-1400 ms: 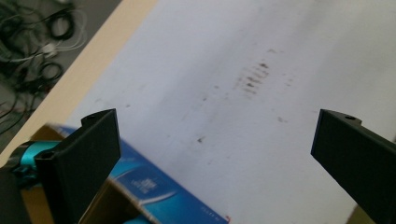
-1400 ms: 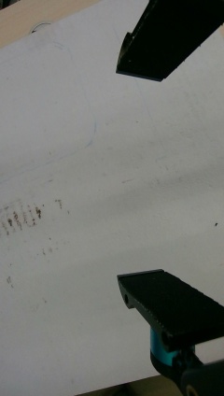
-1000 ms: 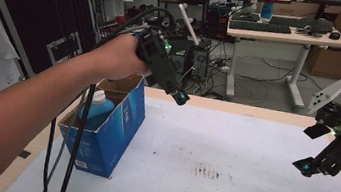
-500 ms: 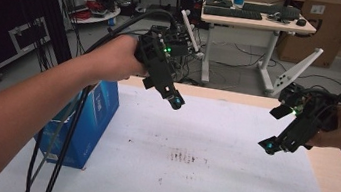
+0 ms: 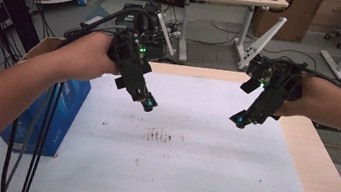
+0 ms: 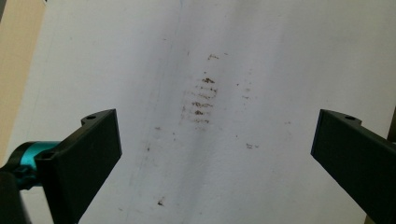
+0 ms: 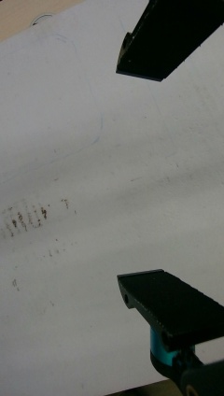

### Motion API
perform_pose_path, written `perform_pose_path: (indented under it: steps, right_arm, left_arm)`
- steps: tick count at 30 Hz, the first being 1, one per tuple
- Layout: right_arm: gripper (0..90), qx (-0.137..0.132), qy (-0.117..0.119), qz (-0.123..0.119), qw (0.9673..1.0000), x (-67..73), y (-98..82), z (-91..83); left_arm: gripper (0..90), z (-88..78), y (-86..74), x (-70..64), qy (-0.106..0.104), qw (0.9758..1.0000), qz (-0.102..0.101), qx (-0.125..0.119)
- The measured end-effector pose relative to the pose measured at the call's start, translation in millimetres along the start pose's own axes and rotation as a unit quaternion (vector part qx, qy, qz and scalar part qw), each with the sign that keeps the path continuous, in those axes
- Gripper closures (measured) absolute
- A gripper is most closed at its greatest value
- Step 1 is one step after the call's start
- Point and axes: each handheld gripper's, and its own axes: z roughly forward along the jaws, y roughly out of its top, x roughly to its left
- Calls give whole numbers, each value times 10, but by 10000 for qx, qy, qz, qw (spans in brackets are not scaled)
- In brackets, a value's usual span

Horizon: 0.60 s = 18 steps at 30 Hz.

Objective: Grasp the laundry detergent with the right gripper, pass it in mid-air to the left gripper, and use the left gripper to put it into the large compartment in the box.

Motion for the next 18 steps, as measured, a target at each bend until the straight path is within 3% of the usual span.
perform_pose_path:
  steps: [11,18]
  right_arm:
    - [12,112,4,-17,9999,37,26,73]
    - [11,154,26,-11,9999,47,42,110]
  left_arm:
    - [17,206,-53,-47,-79,9999,63,18]
    - [17,247,-71,-57,-125,9999,108,35]
